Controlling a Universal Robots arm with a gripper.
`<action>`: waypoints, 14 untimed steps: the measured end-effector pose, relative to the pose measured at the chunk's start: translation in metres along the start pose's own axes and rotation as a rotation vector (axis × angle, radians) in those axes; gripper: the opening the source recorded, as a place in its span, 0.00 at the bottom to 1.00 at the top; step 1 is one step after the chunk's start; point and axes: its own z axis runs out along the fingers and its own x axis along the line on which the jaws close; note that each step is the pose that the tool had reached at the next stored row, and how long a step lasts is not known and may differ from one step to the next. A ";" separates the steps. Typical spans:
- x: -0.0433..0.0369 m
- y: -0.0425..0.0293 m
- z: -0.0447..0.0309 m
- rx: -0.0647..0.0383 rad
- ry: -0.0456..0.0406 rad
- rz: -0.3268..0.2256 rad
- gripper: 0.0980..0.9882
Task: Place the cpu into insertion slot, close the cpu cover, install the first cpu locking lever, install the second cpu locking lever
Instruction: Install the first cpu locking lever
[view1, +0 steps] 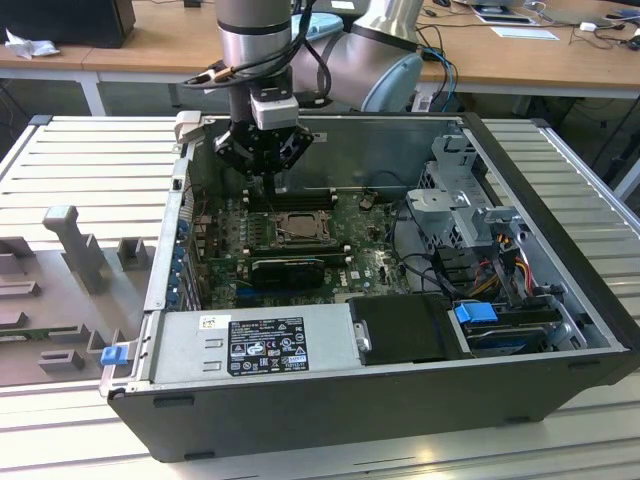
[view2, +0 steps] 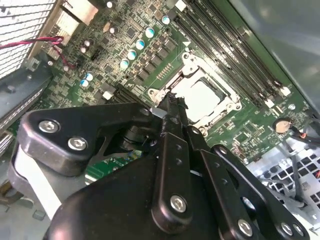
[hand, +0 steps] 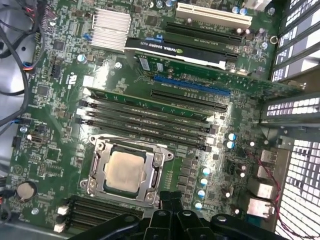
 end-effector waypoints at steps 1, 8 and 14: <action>0.0000 0.0000 -0.0007 0.000 0.0003 -0.009 0.01; 0.0026 0.0006 -0.0006 0.002 0.0016 -0.064 0.01; 0.0029 0.0006 -0.0006 0.004 0.0025 -0.103 0.01</action>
